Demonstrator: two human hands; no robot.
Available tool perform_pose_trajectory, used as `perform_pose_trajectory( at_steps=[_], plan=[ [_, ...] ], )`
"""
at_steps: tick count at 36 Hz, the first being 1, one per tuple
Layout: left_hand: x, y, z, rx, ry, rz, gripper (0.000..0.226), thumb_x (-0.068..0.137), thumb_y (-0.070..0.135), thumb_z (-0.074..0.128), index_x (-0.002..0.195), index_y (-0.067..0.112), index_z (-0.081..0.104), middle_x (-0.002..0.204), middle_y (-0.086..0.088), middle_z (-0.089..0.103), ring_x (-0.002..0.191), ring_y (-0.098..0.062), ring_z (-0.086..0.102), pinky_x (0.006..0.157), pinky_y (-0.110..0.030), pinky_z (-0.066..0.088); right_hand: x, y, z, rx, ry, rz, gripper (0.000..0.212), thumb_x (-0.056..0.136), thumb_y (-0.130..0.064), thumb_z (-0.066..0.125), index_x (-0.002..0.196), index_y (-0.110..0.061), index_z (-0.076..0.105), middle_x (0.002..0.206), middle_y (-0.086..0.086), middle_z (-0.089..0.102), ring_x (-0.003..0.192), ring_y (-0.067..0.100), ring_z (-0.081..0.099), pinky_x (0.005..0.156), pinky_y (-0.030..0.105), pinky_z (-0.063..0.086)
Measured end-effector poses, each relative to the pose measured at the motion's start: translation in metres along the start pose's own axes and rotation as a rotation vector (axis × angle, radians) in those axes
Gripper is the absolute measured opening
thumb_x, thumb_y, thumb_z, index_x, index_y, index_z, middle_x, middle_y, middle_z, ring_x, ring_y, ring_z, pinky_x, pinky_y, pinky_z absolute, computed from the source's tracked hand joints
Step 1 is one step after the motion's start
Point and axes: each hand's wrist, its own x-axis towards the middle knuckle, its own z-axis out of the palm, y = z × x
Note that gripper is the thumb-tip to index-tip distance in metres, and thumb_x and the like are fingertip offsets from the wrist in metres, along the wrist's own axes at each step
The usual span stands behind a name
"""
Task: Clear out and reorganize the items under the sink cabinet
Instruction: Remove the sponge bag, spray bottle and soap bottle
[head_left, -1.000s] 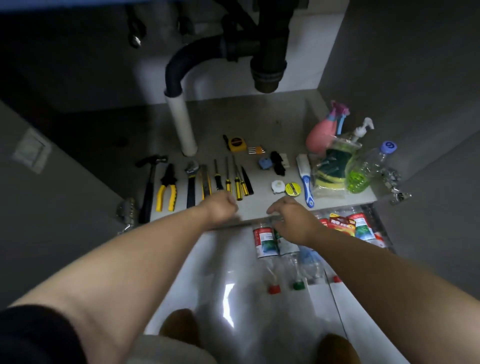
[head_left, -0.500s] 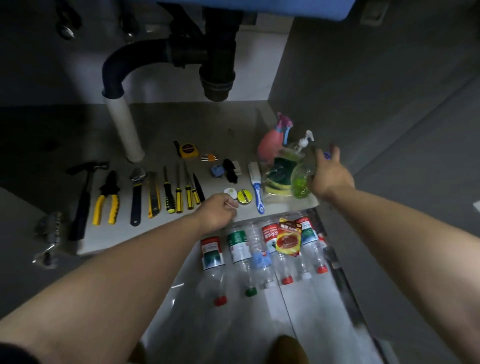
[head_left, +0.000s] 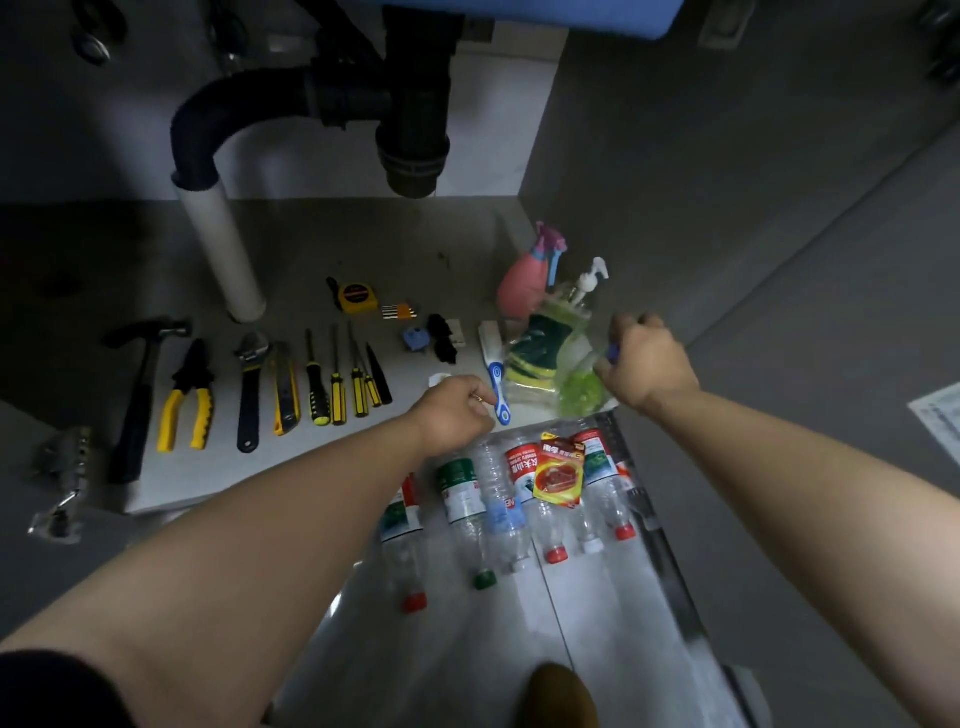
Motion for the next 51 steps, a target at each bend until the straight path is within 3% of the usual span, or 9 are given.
perform_pose_trajectory(
  at_steps=[9, 14, 19, 23, 29, 35, 39, 43, 51],
  plan=[
    [-0.053, 0.028, -0.008, 0.094, -0.16, 0.145, 0.101, 0.075, 0.029, 0.09, 0.157, 0.029, 0.031, 0.131, 0.006, 0.046, 0.124, -0.009, 0.043, 0.097, -0.017, 0.035, -0.04, -0.053, -0.035, 0.268, -0.143, -0.17, 0.025, 0.074, -0.041, 0.07, 0.077, -0.016, 0.064, 0.073, -0.003, 0.066, 0.07, 0.017, 0.061, 0.058, 0.026, 0.041],
    [-0.081, 0.018, -0.02, 0.111, -0.117, 0.094, 0.071, 0.071, 0.042, 0.091, 0.133, 0.034, 0.056, 0.12, 0.003, 0.059, 0.11, -0.014, 0.06, 0.092, -0.028, 0.052, -0.073, -0.087, -0.036, 0.573, -0.404, -0.211, 0.018, 0.079, -0.023, 0.074, 0.083, -0.007, 0.067, 0.069, 0.008, 0.069, 0.057, 0.02, 0.061, 0.055, 0.029, 0.049],
    [-0.108, -0.022, -0.03, 0.186, 0.054, 0.024, 0.063, 0.072, 0.036, 0.09, 0.127, 0.036, 0.06, 0.121, 0.003, 0.059, 0.11, -0.016, 0.058, 0.095, -0.037, 0.053, -0.097, -0.103, -0.025, 0.791, -0.646, -0.177, 0.021, 0.097, -0.016, 0.064, 0.111, -0.001, 0.062, 0.091, 0.019, 0.069, 0.076, 0.032, 0.072, 0.064, 0.04, 0.059],
    [-0.124, -0.062, -0.026, 0.048, 0.277, -0.123, 0.058, 0.079, 0.022, 0.086, 0.125, 0.03, 0.053, 0.114, 0.006, 0.059, 0.107, -0.018, 0.058, 0.088, -0.032, 0.049, -0.1, -0.1, -0.01, 0.787, -0.603, -0.181, 0.022, 0.1, -0.022, 0.061, 0.11, -0.002, 0.064, 0.096, 0.015, 0.067, 0.074, 0.025, 0.073, 0.061, 0.031, 0.057],
    [-0.121, -0.104, -0.016, -0.045, 0.488, -0.304, 0.046, 0.083, 0.007, 0.079, 0.112, 0.024, 0.048, 0.102, -0.002, 0.064, 0.1, -0.027, 0.062, 0.089, -0.04, 0.054, -0.078, -0.075, 0.027, 0.639, -0.494, -0.123, 0.016, 0.098, -0.018, 0.06, 0.092, -0.007, 0.069, 0.098, 0.015, 0.072, 0.092, 0.032, 0.071, 0.089, 0.048, 0.057],
    [-0.099, -0.132, -0.002, -0.161, 0.496, -0.386, 0.043, 0.085, 0.007, 0.078, 0.108, 0.027, 0.048, 0.095, 0.004, 0.06, 0.097, -0.023, 0.061, 0.085, -0.034, 0.051, -0.035, -0.043, 0.068, 0.533, -0.326, 0.157, 0.028, 0.096, -0.029, 0.06, 0.117, -0.011, 0.057, 0.115, 0.014, 0.063, 0.096, 0.031, 0.063, 0.073, 0.031, 0.049],
    [-0.083, -0.139, 0.006, -0.216, 0.503, -0.404, 0.043, 0.085, 0.011, 0.079, 0.109, 0.028, 0.048, 0.092, 0.008, 0.059, 0.091, -0.019, 0.058, 0.083, -0.031, 0.048, -0.001, -0.033, 0.085, 0.632, -0.251, 0.369, 0.063, 0.093, -0.038, 0.061, 0.141, -0.006, 0.037, 0.139, 0.022, 0.046, 0.117, 0.04, 0.057, 0.1, 0.046, 0.05],
    [-0.069, -0.141, 0.014, -0.211, 0.506, -0.387, 0.042, 0.087, 0.011, 0.077, 0.114, 0.025, 0.049, 0.099, 0.003, 0.06, 0.096, -0.021, 0.058, 0.088, -0.034, 0.052, 0.027, -0.03, 0.093, 0.798, -0.241, 0.506, 0.087, 0.088, -0.054, 0.06, 0.153, -0.007, 0.024, 0.153, 0.018, 0.036, 0.131, 0.04, 0.047, 0.106, 0.053, 0.046],
    [-0.054, -0.147, 0.029, -0.239, 0.539, -0.346, 0.041, 0.086, 0.011, 0.078, 0.111, 0.027, 0.049, 0.094, 0.016, 0.059, 0.084, 0.0, 0.057, 0.07, -0.014, 0.042, 0.058, -0.034, 0.112, 0.953, -0.372, 0.623, 0.077, 0.091, -0.064, 0.054, 0.147, -0.013, 0.041, 0.145, 0.014, 0.047, 0.125, 0.04, 0.05, 0.093, 0.055, 0.052]
  ],
)
